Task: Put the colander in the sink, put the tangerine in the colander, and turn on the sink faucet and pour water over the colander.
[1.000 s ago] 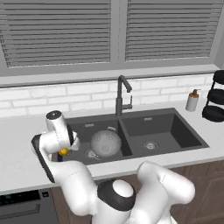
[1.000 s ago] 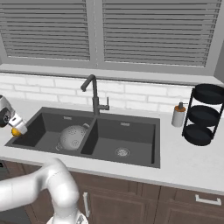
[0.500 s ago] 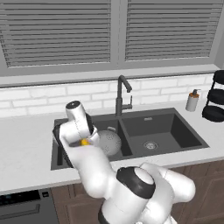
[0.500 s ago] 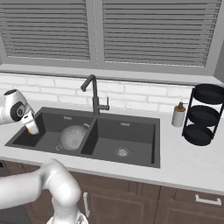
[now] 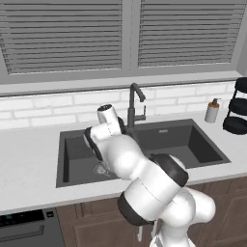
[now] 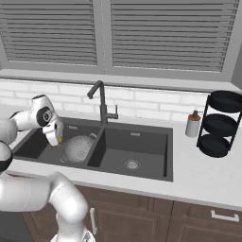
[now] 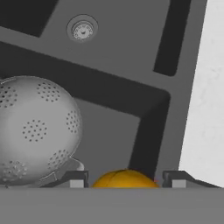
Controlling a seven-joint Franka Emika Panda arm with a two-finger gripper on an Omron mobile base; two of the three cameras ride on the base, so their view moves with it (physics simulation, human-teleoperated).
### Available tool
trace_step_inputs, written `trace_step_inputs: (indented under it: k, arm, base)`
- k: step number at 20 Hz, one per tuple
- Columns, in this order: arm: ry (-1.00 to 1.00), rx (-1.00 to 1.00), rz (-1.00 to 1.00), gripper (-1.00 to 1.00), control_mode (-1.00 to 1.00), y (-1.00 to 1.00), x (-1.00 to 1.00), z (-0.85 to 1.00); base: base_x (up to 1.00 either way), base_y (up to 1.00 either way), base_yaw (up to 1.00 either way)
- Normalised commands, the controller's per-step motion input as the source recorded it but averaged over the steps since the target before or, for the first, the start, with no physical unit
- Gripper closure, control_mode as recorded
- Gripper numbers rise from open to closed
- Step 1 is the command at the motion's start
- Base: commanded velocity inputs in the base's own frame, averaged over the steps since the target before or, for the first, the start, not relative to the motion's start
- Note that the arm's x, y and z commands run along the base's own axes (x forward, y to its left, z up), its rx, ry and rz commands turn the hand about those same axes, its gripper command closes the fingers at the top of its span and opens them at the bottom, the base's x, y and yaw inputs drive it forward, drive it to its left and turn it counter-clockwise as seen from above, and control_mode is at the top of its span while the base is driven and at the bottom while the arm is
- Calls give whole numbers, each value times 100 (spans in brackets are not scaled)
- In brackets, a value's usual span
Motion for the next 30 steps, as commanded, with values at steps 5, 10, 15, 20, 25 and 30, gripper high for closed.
trace_step_inputs:
  k: [5,10,15,20,25,30]
  arm:
    - [-2,-4,-7,100,-100,-25,25,-57]
    - [0,-4,0,100,-100,0,53,-48]
    - [0,-3,0,100,-100,0,67,-18]
    - [0,-12,0,100,-100,6,50,-43]
    - [-1,-14,0,100,-100,18,30,-36]
    - [-4,-15,0,-100,-100,37,20,-5]
  base:
    - [0,0,0]
    - [0,0,0]
    - [0,0,0]
    - [0,0,0]
    - [0,0,0]
    - [0,0,0]
